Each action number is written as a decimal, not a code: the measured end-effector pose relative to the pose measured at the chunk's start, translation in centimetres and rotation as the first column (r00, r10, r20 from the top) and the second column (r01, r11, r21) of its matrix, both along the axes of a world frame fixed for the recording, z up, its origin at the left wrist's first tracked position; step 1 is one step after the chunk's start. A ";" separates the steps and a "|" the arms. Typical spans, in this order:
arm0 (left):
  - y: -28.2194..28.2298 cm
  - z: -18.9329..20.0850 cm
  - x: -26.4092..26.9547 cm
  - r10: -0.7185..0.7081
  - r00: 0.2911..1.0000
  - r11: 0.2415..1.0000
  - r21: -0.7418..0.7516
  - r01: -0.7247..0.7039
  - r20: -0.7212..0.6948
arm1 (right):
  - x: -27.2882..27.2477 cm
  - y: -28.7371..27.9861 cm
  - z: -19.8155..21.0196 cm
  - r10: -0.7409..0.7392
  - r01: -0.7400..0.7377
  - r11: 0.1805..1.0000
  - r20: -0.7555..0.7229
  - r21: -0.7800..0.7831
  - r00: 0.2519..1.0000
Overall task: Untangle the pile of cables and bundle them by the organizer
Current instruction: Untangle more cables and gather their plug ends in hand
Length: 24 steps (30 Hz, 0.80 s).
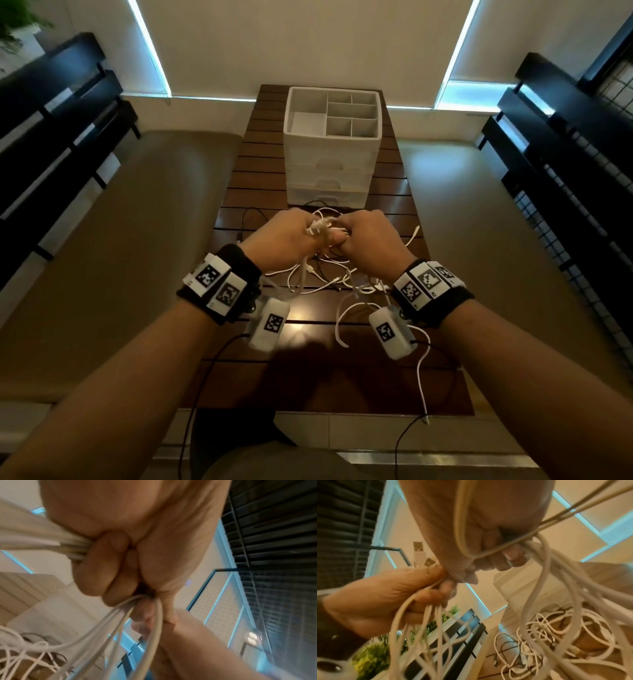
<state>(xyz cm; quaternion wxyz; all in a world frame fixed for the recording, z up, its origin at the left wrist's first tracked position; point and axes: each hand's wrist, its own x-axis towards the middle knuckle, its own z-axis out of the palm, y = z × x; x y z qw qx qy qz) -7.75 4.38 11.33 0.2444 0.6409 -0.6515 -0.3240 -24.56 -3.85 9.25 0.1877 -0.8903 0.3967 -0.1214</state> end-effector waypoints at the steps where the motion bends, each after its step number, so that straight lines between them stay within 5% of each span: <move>1: 0.0 0.3 0.1 -0.011 0.998 1.000 -0.006 0.010 -0.066 | -0.2 -0.1 -0.4 0.020 -0.020 1.000 0.030 0.003 0.999; 11: 1.7 4.5 4.1 0.061 0.989 0.983 -0.164 -0.084 -0.138 | -5.5 -1.5 -3.9 -0.017 0.011 0.997 0.082 0.078 0.996; 16: 1.6 5.5 5.4 0.205 0.959 0.924 -0.284 -0.255 -0.195 | -5.5 -1.5 -3.8 0.012 -0.053 0.941 0.123 0.335 0.992; 20: 2.0 6.3 6.3 0.235 0.943 0.895 -0.326 -0.304 -0.234 | -5.3 -1.5 -3.6 0.136 -0.175 0.908 0.126 0.381 0.983; 24: 2.4 6.6 6.9 0.281 0.922 0.881 -0.310 -0.358 -0.266 | -5.5 -0.5 -3.3 0.124 -0.247 0.873 0.299 0.420 0.946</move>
